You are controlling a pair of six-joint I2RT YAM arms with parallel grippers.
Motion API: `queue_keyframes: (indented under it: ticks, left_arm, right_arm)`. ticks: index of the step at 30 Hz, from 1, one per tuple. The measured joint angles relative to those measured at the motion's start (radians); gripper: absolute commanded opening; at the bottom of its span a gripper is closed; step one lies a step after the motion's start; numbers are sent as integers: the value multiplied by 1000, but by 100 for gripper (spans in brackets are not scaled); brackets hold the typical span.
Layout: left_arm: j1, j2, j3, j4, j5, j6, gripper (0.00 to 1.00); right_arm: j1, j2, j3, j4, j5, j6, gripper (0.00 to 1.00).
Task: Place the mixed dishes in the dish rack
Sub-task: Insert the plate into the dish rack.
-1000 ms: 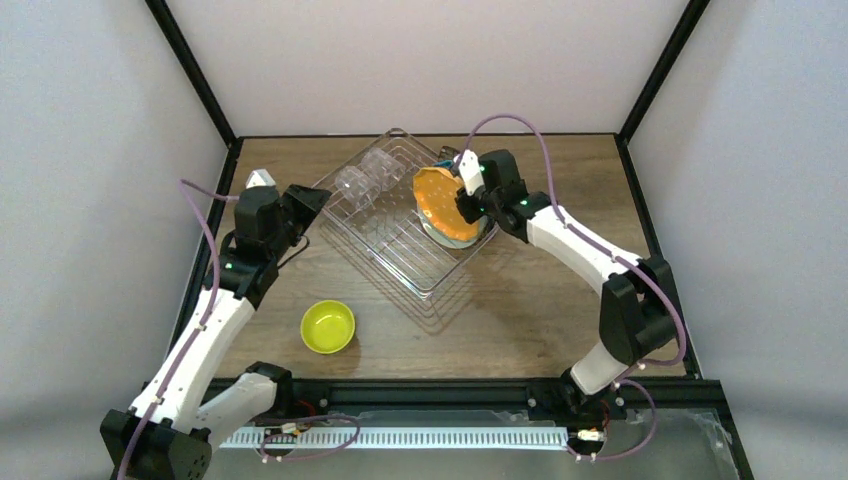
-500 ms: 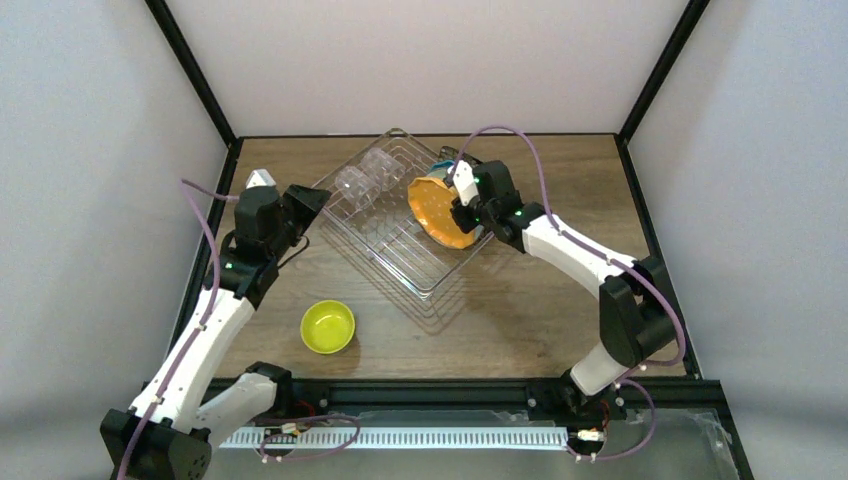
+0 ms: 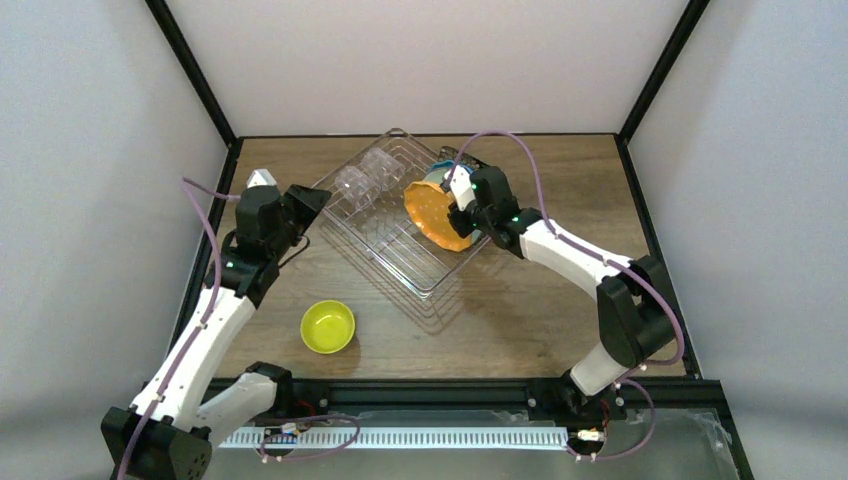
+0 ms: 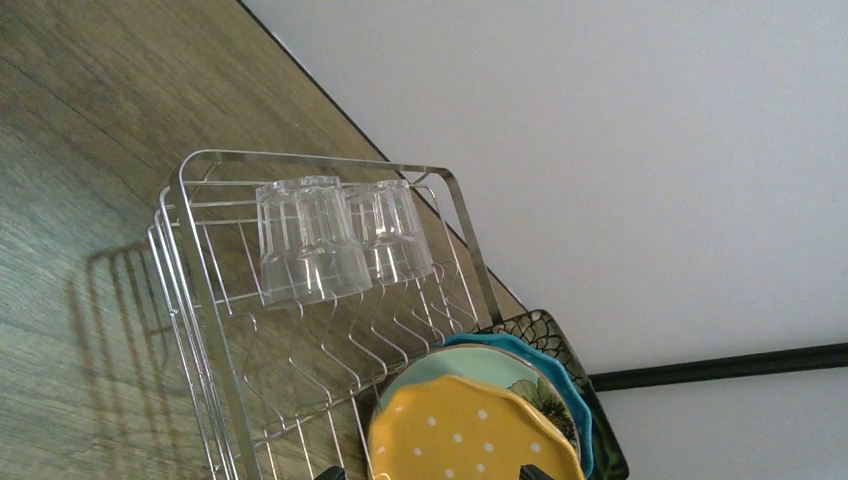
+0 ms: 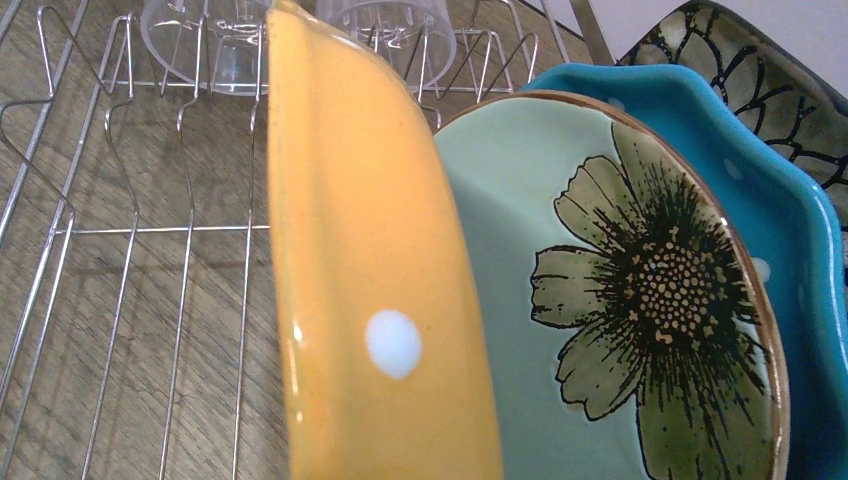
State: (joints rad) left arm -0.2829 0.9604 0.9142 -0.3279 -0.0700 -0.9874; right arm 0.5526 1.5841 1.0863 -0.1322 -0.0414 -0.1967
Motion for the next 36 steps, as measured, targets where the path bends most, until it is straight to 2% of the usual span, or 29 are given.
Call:
queue_keyframes:
  ticks: [11, 25, 31, 33, 36]
  left_arm:
    - [0, 6, 0, 2, -1, 4, 100]
    - [0, 15, -1, 13, -1, 5, 100]
    - [0, 16, -16, 22, -1, 16, 100]
    - [0, 17, -21, 26, -1, 18, 100]
    - [0, 19, -24, 29, -1, 20, 100]
  right_arm:
    - [16, 3, -26, 59, 21, 0, 1]
    - [76, 23, -111, 197, 150, 39, 1]
    - [78, 24, -128, 230, 159, 43, 1]
    - [78, 24, -129, 234, 161, 43, 14]
    - [80, 24, -129, 234, 165, 44, 50]
